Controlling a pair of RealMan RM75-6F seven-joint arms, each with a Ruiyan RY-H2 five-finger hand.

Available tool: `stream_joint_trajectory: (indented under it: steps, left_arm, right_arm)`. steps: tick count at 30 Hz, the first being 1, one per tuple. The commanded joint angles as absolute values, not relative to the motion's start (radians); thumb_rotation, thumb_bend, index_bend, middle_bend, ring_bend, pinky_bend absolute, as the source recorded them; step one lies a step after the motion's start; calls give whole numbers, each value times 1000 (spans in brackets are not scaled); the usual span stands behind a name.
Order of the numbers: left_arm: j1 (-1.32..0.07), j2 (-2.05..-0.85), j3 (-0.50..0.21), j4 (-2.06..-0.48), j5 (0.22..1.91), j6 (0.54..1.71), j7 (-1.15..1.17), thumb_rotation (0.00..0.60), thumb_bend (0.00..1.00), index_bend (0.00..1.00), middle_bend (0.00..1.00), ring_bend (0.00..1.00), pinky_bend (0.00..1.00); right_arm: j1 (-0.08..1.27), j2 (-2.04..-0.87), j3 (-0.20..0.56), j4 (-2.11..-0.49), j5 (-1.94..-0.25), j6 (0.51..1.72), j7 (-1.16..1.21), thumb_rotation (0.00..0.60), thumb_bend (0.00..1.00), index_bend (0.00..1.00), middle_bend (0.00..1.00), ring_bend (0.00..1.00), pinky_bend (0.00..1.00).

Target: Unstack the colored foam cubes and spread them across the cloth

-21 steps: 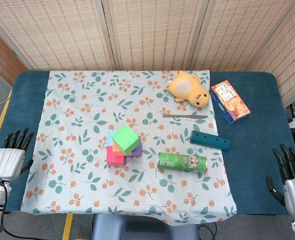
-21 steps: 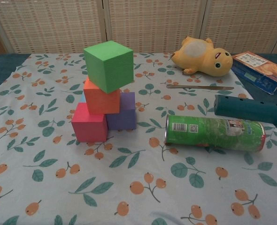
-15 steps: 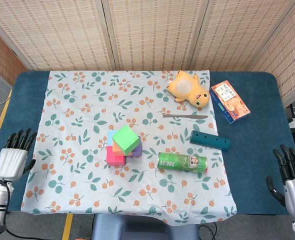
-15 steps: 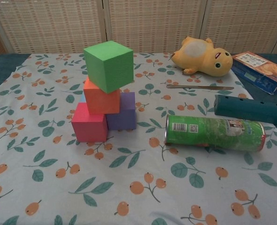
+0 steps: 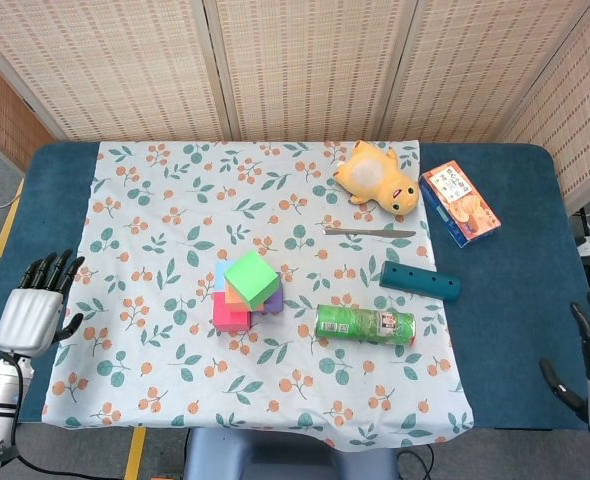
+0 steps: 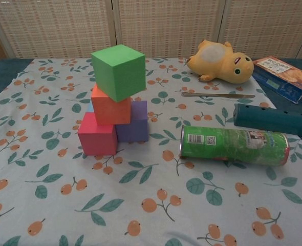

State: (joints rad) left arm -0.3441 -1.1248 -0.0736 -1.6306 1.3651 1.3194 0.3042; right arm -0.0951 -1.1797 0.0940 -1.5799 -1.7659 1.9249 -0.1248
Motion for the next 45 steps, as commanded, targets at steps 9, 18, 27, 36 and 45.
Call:
stream_joint_trajectory:
  steps: [9,18,27,36,45]
  left_arm:
    - [-456,-1040,-132,-1923,1328,1178,383,600,328,0,0,0,142]
    - [-530,-1061,-179,-1932,1336,1122,347,600,327,0,0,0,129]
    - [-635,-1148,-179,-1869,1384,1003,278,600,321,0,0,0,122]
    - [-679,-1257,-174,-1767,1510,1043,188,600,324,0,0,0,117]
    - [-714,-1311,-179,-1730,1571,1080,158,600,315,0,0,0,115]
  right_arm:
    - [-116,-1193,131,-1569,-1744,1973,-115,600,241,0,0,0,0]
    - [-105,-1190,116,-1581,-1741,1921,-139,600,241,0,0,0,0]
    - [-104,-1188,112,-1584,-1747,1917,-129,600,241,0,0,0,0]
    - [-104,-1183,112,-1586,-1748,1914,-119,600,241,0,0,0,0]
    - [-105,-1179,115,-1586,-1751,1923,-104,600,241,0,0,0,0]
